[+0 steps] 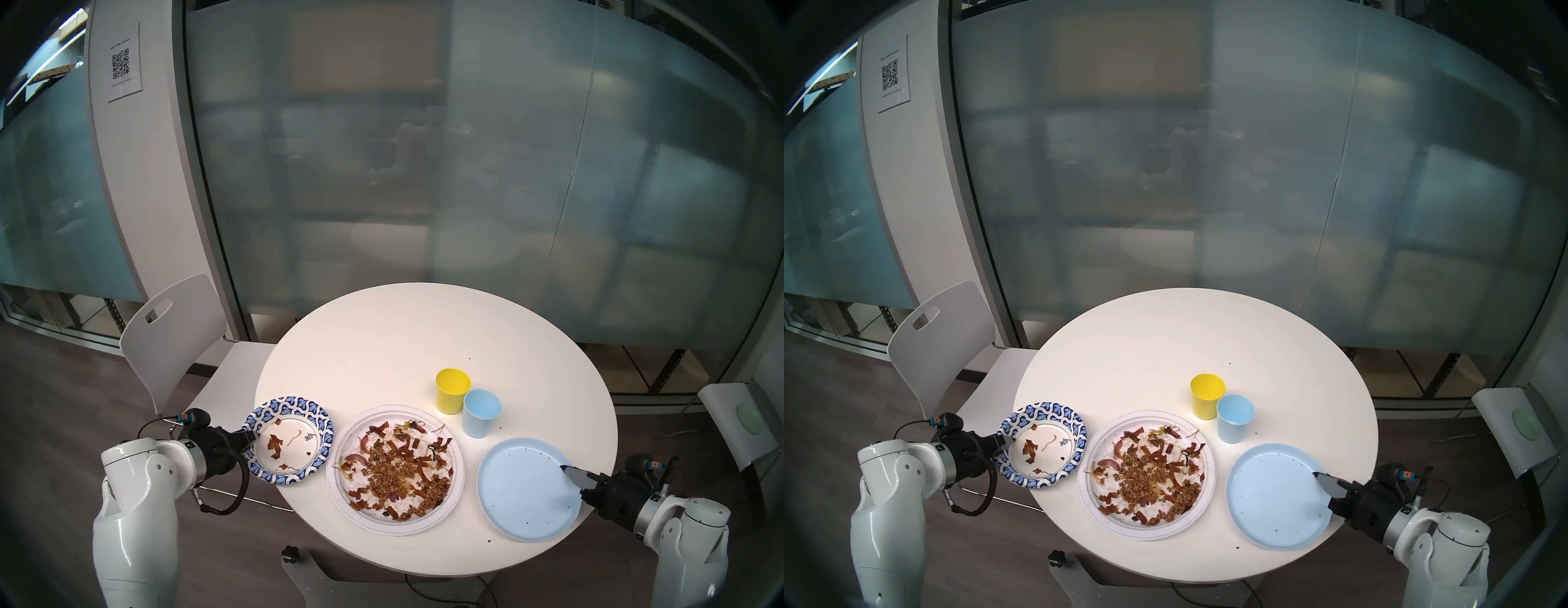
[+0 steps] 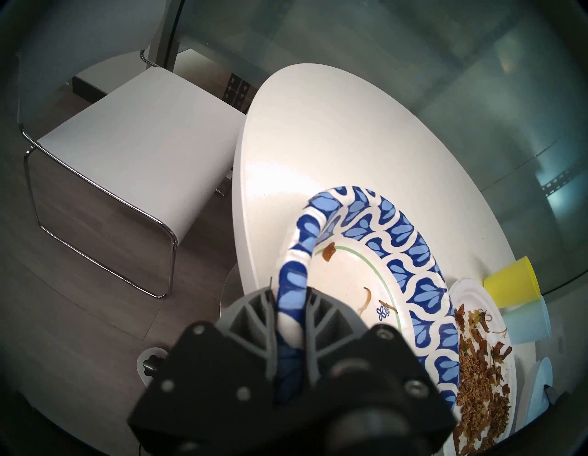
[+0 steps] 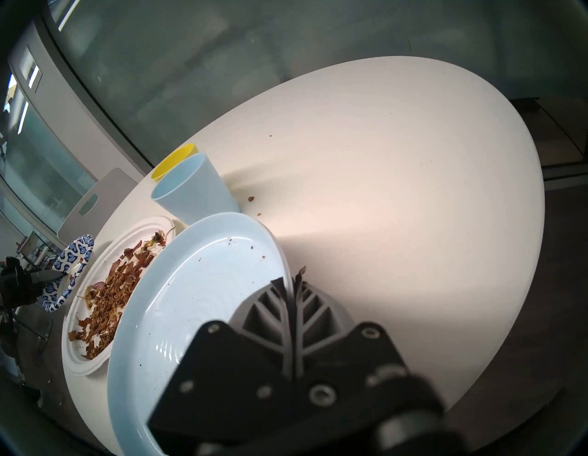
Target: Stack the plates into one stack
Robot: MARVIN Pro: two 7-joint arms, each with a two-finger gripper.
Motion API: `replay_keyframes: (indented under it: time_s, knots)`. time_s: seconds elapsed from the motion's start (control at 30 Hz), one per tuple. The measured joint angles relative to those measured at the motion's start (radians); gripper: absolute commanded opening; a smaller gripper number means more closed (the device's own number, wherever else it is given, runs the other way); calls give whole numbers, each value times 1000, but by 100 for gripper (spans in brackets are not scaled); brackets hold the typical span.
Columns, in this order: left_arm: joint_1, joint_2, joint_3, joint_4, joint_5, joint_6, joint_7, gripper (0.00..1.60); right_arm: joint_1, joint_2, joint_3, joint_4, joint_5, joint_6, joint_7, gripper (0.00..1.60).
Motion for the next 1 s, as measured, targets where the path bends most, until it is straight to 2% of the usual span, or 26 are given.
replay_keyframes:
  time_s: [0.23,0.4,0.6,1.0]
  knots:
    - [0,16,20,1,-53,0,40,0,8,-23,13,-18,39,35,25,0]
    - [-1,25,25,0,-83,0,63,0,13,-29,-5,-27,45,53,34,0]
    - [-6,38,20,3,-117,0,95,0,24,-33,-51,-29,45,72,41,0]
    - [-22,59,-22,20,-193,0,144,0,78,-32,-184,-7,23,94,37,0]
